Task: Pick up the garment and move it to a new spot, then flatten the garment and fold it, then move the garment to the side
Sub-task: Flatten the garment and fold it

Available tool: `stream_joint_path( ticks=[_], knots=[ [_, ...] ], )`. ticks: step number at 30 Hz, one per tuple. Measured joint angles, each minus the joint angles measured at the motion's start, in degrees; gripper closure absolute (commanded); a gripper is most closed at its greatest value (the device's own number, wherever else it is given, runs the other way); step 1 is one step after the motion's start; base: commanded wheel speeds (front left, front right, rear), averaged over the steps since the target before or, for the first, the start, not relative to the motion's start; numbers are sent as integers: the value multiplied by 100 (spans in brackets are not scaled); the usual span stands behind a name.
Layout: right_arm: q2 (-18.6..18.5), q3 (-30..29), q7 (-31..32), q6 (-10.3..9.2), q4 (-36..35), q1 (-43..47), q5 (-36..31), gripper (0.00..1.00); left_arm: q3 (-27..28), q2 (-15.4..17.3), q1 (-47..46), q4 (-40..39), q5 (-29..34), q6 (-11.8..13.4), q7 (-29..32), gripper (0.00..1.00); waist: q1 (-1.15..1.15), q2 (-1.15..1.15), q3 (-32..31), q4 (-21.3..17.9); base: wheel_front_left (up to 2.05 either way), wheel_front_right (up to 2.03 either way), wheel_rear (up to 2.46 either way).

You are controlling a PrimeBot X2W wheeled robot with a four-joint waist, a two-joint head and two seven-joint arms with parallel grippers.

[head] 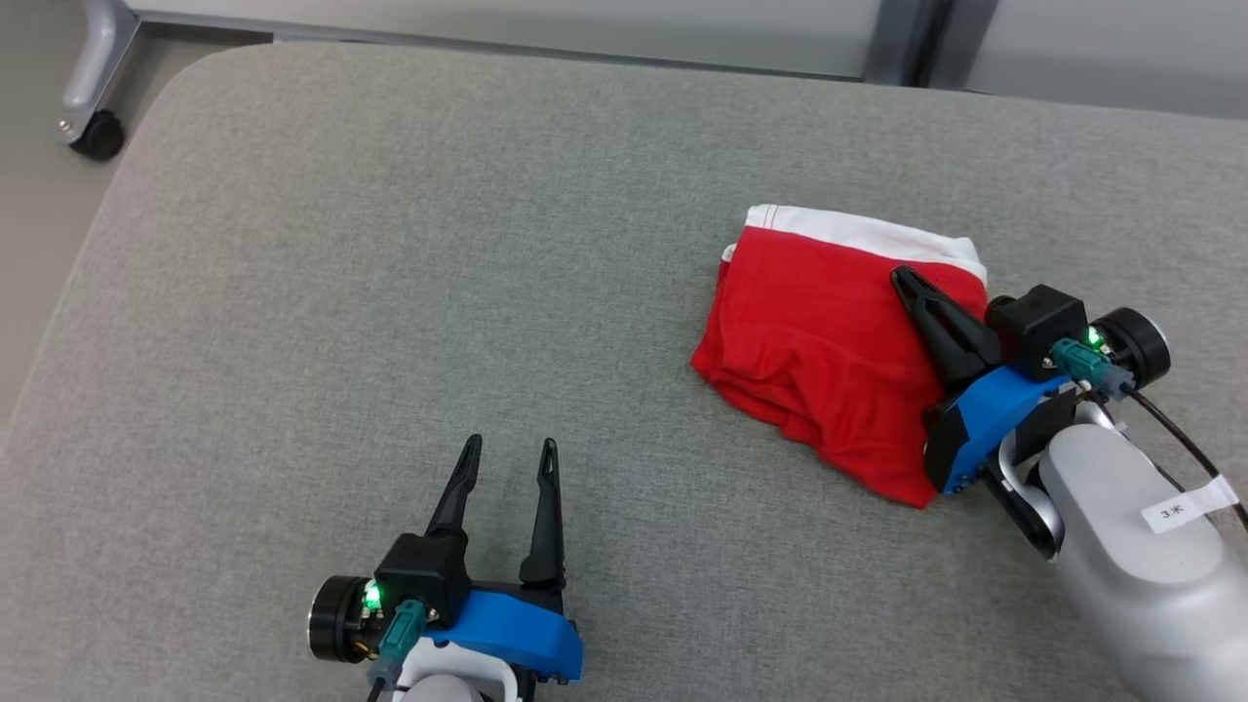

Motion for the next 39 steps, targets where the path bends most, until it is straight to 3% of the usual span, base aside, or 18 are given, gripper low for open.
stream_joint_path(
  ticks=[4, 13, 24, 39],
  knots=[
    [-130, 524, 1, 0, 326, -199, 35, 100, -90, 0, -32, -30, -52, 44, 0, 0, 0, 0, 166, 209, 0, 0, 0],
    [-356, 1680, 0, 0, -21, -240, 304, 100, -147, 0, -124, -100, -96, 93, 0, 0, 0, 0, 277, 248, 0, 0, 0],
    [-343, 1155, 1, 0, -601, -271, 225, 100, -214, 0, -228, -131, -121, 65, 0, 0, 0, 0, 248, 236, 0, 0, 0],
    [-354, 2455, 1, 0, -402, -153, 371, 100, -125, 0, -74, -68, -197, 8, 1, 0, 0, 0, 186, 340, 0, 0, 0]
  ],
)
